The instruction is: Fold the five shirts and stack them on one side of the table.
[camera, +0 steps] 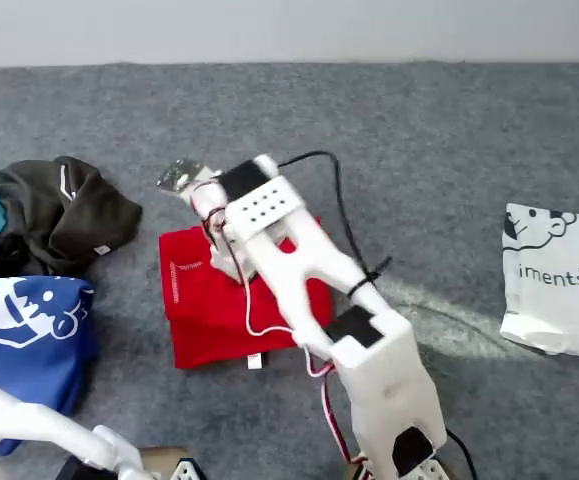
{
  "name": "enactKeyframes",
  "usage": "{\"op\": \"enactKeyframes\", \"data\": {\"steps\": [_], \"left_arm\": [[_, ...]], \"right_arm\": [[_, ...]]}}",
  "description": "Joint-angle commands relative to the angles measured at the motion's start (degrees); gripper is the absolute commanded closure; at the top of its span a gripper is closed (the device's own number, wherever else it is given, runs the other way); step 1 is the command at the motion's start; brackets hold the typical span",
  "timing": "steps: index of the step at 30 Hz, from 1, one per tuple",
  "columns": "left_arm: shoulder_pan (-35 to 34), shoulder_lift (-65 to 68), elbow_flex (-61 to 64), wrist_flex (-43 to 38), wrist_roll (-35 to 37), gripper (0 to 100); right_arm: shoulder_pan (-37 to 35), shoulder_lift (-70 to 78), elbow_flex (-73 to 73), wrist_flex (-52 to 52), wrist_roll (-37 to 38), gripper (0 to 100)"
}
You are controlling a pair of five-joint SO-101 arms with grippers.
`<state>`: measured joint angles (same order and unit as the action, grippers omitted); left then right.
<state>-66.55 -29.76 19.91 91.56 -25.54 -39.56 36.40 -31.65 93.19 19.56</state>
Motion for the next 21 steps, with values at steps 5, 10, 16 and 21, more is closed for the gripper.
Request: {"op": "enactKeyframes", "data": {"steps": [5, 10, 16, 21], "left_arm": [[0.26, -1.58, -0.31, -1.32, 0.09, 98], [0.35, -1.58, -0.31, -1.32, 0.09, 98], [0.35, -1.58, -0.31, -1.32, 0.09, 98], [0.35, -1.58, -0.31, -1.32, 0.09, 98]], "right_arm": [[-12.09, 0.31, -7.21, 9.1, 0.7, 96.0], [-20.18, -5.76, -7.21, 9.71, 0.7, 97.2], [-13.76, -9.54, -7.56, 9.45, 0.79, 97.2], [-1.01, -7.78, -7.56, 2.15, 0.7, 97.0]]}}
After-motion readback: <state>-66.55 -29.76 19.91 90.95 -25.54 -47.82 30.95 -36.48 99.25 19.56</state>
